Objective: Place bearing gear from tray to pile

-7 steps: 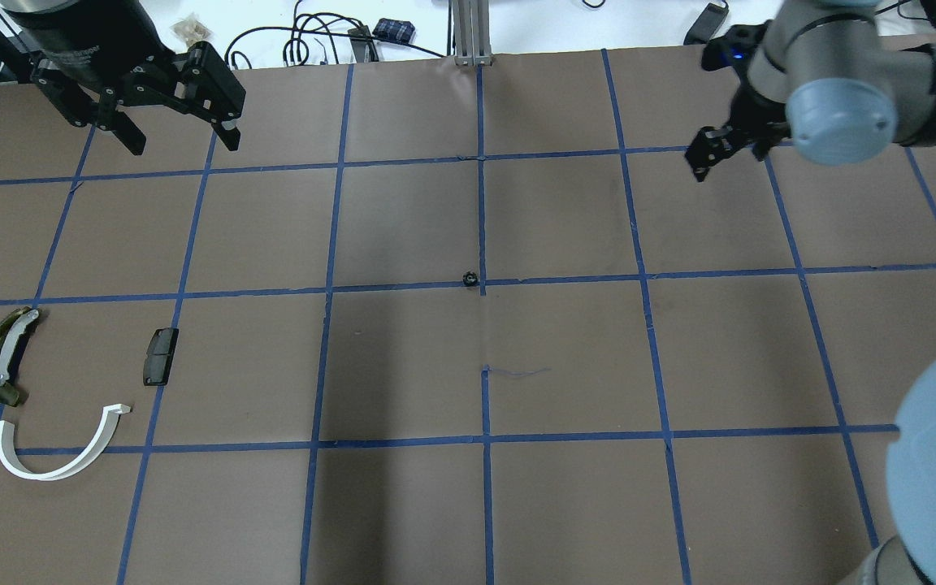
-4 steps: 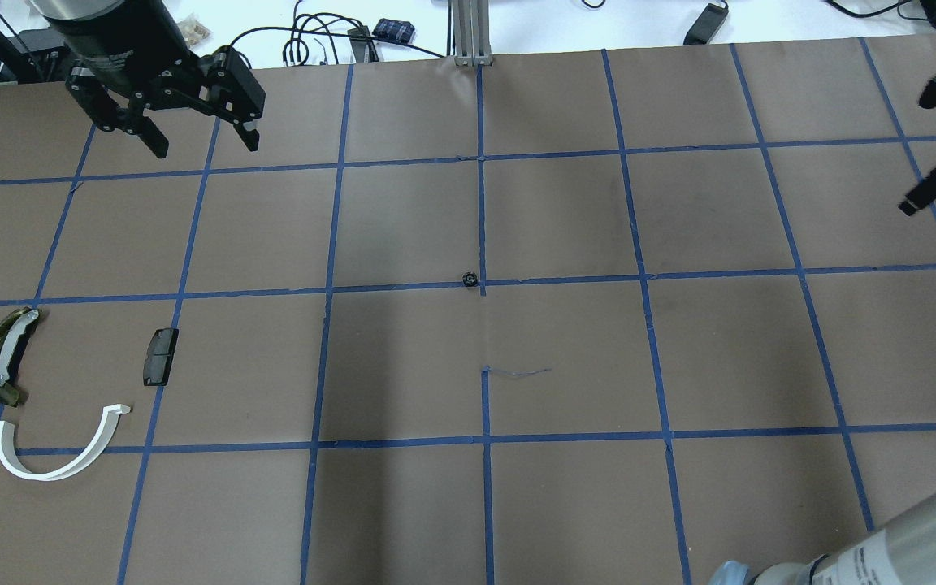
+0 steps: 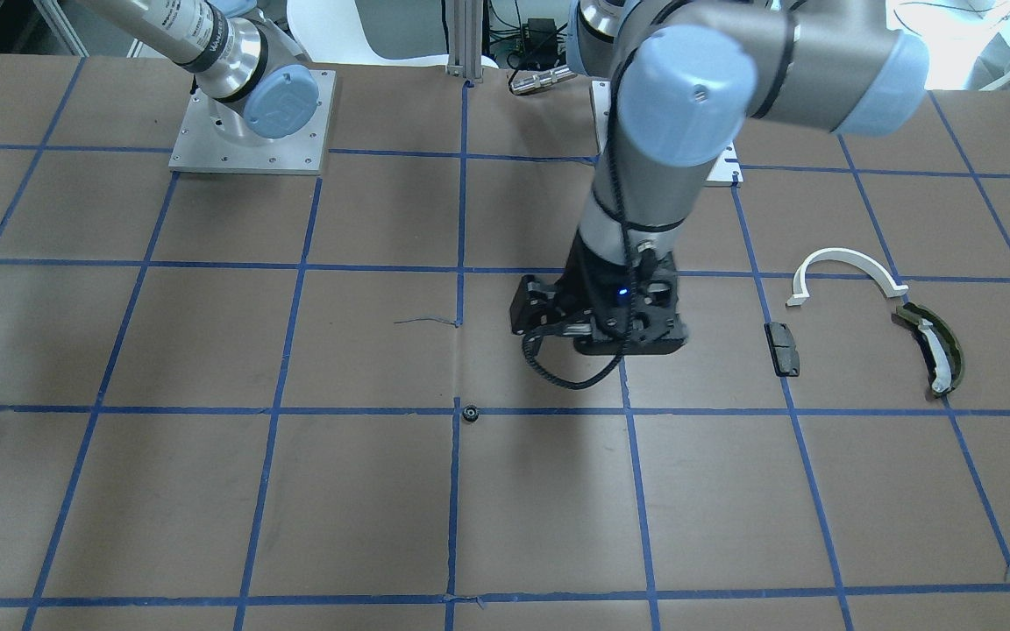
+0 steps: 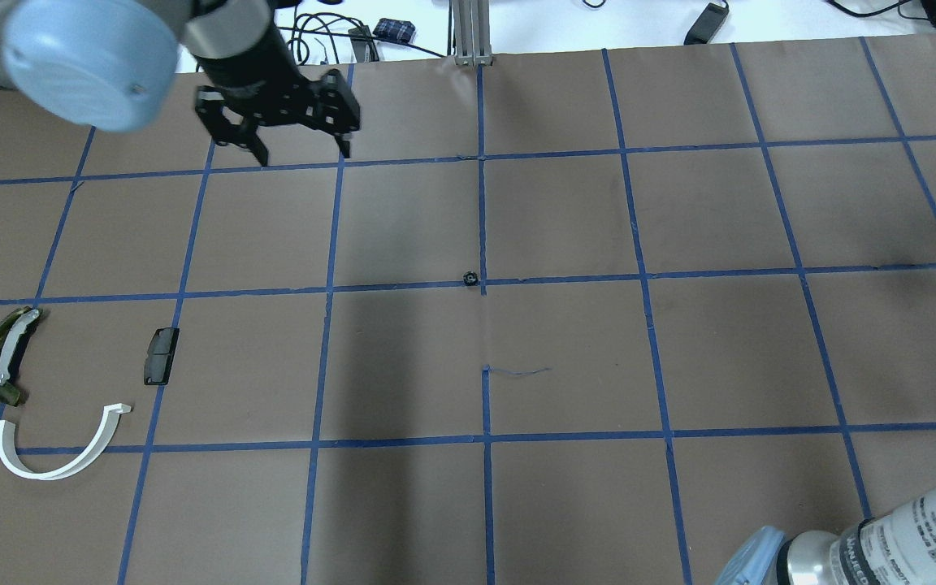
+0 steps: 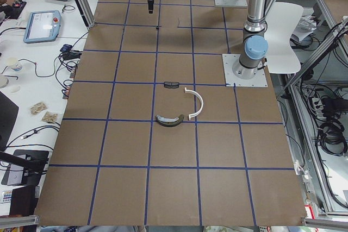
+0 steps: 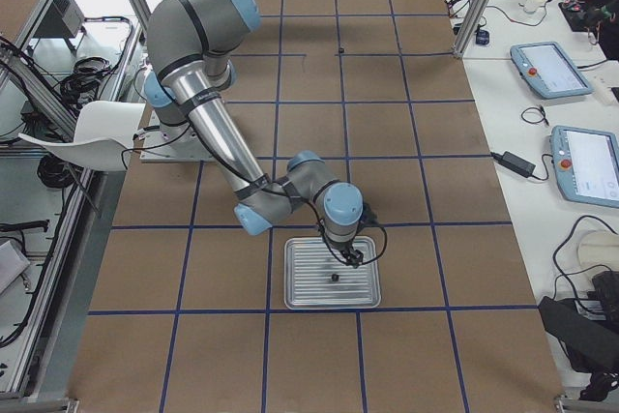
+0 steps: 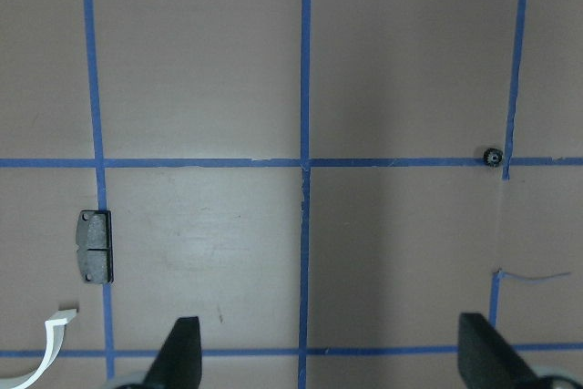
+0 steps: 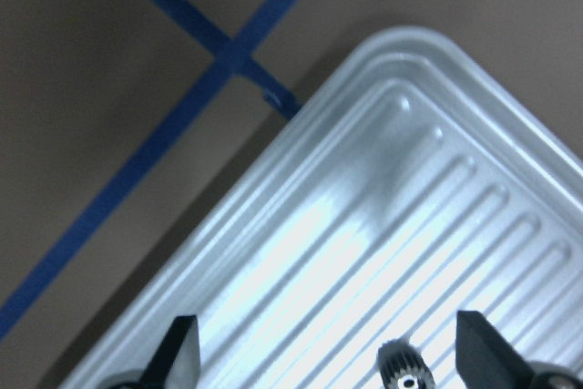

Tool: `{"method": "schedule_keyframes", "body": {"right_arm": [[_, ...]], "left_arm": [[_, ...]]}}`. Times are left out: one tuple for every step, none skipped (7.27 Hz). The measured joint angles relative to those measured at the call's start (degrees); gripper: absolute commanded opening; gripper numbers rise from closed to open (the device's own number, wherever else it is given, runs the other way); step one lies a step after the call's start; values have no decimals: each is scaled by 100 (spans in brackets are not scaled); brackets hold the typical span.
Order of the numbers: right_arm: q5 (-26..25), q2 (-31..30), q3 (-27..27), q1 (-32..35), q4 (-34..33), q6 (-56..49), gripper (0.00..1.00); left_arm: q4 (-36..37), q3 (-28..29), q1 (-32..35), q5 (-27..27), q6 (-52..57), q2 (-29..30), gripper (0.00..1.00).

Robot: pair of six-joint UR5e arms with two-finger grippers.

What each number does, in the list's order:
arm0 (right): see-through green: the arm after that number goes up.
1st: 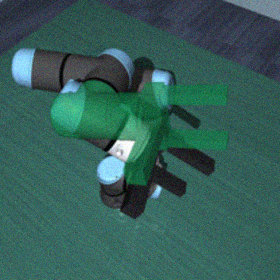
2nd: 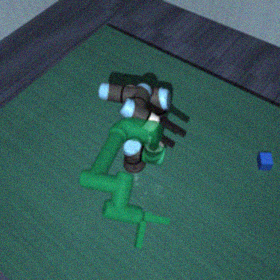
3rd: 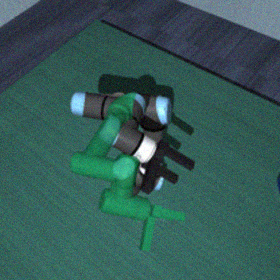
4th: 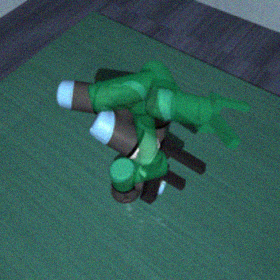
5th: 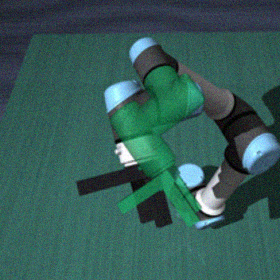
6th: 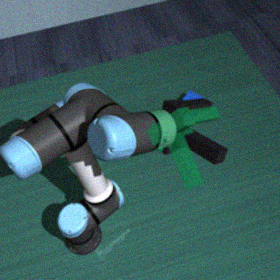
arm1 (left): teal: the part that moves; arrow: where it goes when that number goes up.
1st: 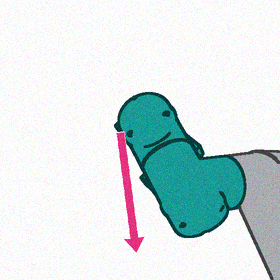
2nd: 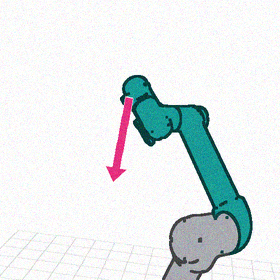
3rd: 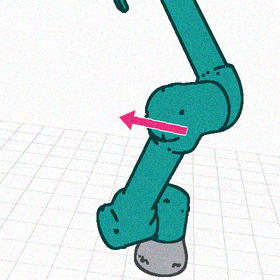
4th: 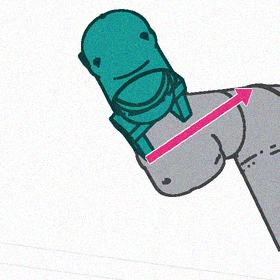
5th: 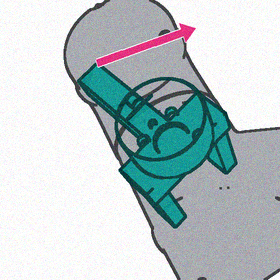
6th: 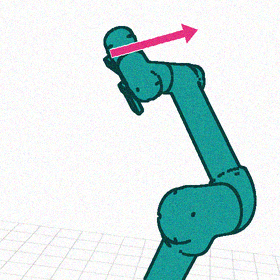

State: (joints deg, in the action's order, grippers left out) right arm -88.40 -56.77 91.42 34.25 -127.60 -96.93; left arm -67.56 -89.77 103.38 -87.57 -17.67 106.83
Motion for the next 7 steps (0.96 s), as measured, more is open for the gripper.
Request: {"method": "schedule_keyframes", "body": {"right_arm": [[4, 103, -17, -122, -128, -50, 87], [6, 172, -47, -168, -229, -49, 75], [15, 239, -86, -183, -296, -42, 74], [48, 299, -112, -188, -333, -34, 73], [87, 334, -127, -190, -361, -17, 60], [104, 343, -136, -191, -385, 14, 37], [107, 343, -139, -191, -407, 44, 16]], "left_arm": [[408, -187, 250, 3, -214, 275, 100], [752, -269, 395, 8, -362, 572, 100], [977, -297, 466, 8, -438, 862, 100], [1089, -305, 506, 1, -473, 1109, 98], [1143, -312, 553, -17, -493, 1302, 98], [1194, -315, 617, -37, -505, 1462, 94], [1256, -315, 669, -51, -522, 1591, 90]]}}
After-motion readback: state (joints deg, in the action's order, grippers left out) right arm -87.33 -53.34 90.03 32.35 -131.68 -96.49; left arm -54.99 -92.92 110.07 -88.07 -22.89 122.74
